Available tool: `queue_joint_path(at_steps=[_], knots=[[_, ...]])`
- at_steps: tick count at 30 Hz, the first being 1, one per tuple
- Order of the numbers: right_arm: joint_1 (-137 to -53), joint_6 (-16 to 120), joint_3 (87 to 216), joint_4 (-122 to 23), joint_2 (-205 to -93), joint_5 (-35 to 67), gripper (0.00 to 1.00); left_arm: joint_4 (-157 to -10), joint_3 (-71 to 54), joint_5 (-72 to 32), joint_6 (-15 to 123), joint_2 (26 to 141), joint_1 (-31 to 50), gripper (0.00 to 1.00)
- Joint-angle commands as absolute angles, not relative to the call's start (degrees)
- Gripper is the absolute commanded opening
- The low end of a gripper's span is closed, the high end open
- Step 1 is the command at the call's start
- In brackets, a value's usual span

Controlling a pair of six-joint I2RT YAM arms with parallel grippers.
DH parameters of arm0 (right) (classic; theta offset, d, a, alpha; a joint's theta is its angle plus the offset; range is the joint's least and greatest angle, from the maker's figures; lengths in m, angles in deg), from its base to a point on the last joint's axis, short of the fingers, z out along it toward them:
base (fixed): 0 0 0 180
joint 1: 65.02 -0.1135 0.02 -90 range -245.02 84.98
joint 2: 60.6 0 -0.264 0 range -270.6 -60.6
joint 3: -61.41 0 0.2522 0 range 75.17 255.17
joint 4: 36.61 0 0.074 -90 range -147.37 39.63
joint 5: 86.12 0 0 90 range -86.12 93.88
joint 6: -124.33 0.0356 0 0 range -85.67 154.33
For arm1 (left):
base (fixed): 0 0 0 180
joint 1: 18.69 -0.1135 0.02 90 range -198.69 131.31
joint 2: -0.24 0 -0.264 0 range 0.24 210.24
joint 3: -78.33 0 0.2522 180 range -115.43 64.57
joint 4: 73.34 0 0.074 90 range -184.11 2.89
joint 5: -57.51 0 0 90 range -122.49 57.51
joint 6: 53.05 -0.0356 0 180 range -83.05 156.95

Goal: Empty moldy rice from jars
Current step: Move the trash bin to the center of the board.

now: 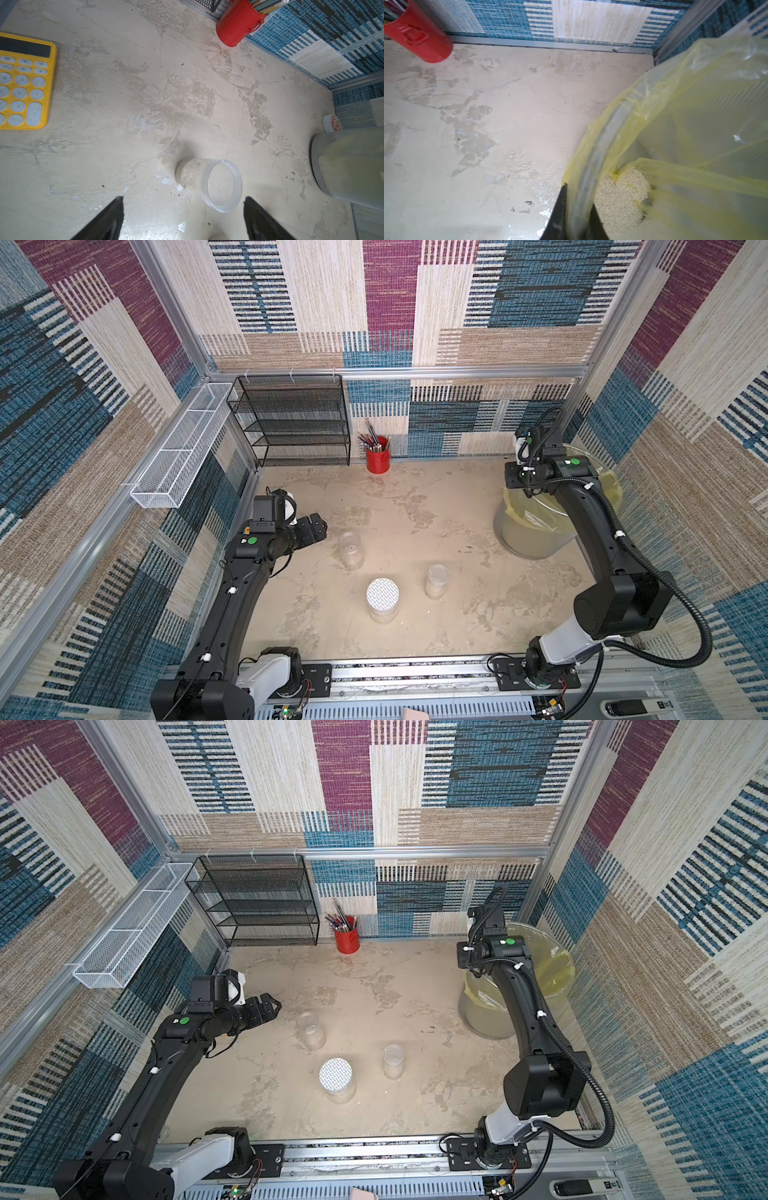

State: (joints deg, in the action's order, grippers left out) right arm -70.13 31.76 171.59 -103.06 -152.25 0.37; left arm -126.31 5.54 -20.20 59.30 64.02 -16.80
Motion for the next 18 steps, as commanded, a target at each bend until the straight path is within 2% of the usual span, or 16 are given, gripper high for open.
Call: queue_joint_path(at_steps=[1,11,18], knots=[[-73.1,34.6,173.2,-95.7,-154.1,7.3,0.00,-125.4,5.6,-19.1,59.0,64.2,-16.8,0.93],[-86.3,37.0,191.3,-97.9,-169.1,6.0,0.00,-124.4,6.3,-19.3,60.7,63.6,-16.7,0.93],[-91.9,35.8,213.6,-106.0,-185.2,6.6,0.00,-123.9,7.5,-17.7,62.1,64.3,-16.0,0.94]])
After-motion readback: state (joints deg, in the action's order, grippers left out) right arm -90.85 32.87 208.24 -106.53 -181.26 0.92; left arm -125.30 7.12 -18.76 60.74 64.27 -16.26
